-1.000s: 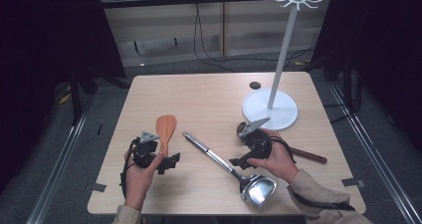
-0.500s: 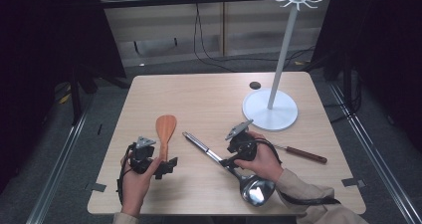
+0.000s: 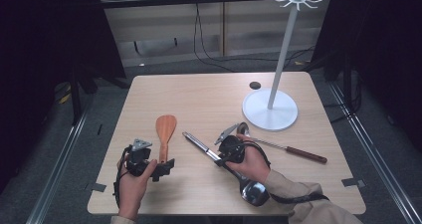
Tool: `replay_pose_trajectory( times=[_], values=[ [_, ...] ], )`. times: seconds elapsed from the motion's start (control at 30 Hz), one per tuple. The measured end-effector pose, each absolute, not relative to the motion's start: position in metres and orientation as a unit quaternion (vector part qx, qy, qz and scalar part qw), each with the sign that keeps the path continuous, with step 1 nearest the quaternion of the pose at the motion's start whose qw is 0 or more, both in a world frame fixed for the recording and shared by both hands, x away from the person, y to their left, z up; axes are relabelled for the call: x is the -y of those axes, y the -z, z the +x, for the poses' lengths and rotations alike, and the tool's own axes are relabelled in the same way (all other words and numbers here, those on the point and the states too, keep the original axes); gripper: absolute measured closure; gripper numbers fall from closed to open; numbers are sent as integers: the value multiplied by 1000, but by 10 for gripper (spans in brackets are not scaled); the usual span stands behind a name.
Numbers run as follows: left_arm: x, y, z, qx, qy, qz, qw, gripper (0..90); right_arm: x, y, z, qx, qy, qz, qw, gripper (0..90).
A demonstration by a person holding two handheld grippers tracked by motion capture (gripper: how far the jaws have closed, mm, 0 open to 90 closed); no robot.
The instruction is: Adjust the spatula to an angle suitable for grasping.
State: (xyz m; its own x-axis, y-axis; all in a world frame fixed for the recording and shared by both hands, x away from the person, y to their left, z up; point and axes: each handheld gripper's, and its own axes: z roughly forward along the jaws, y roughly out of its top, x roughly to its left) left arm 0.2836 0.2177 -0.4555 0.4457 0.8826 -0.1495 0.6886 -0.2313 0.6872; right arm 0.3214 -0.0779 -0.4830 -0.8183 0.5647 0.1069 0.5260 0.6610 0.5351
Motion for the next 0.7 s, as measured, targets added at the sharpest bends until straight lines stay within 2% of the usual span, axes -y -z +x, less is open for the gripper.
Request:
replay_pose_trajectory(
  times=[0.4,0.57,0.67,0.7],
  values=[
    [-213,455,286,-507,-136,770,362,17,93,479,319,-917,-257,304,17,736],
    [-213,457,286,-508,-135,770,360,17,83,482,320,-913,-266,308,33,568],
    [-214,457,285,-507,-136,774,355,17,76,483,321,-914,-262,307,44,591],
    [-214,457,284,-507,-138,774,353,17,75,483,322,-912,-262,311,50,628]
  ],
)
